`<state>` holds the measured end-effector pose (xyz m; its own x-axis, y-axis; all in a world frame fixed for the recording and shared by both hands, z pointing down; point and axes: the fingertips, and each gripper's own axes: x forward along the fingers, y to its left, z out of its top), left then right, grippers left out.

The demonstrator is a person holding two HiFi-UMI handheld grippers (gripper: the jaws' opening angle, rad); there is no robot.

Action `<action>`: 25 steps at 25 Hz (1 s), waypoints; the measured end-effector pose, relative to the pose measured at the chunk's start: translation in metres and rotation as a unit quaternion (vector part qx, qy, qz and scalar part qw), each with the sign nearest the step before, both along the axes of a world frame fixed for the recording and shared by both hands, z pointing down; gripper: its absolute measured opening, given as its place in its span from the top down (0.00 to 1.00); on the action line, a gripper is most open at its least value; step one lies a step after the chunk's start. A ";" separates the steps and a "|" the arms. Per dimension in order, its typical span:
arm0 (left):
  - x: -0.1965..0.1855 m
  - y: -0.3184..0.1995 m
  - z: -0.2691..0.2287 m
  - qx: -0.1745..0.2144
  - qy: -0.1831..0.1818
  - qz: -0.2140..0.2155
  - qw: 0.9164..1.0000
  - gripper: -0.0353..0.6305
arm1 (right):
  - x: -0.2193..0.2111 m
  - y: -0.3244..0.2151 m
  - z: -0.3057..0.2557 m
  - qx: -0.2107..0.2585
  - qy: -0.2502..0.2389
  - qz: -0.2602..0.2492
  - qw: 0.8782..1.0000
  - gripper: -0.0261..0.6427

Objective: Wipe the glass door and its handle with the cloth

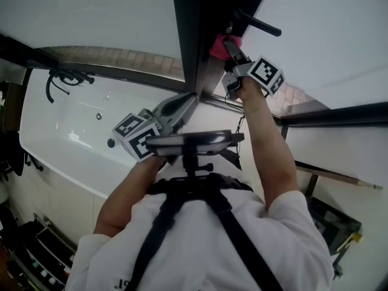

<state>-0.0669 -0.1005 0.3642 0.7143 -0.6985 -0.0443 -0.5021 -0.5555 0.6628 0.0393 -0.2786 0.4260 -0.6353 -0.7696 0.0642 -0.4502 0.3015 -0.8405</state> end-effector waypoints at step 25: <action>0.003 0.001 0.001 -0.006 -0.001 0.013 1.000 0.97 | 0.023 0.038 -0.090 0.104 -0.154 0.033 0.982 0.80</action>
<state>-0.0635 -0.0992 0.3653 0.7319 -0.6804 -0.0356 -0.4888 -0.5608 0.6683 0.0619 -0.2403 0.3359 -0.5479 -0.7862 -0.2859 -0.2092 0.4596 -0.8631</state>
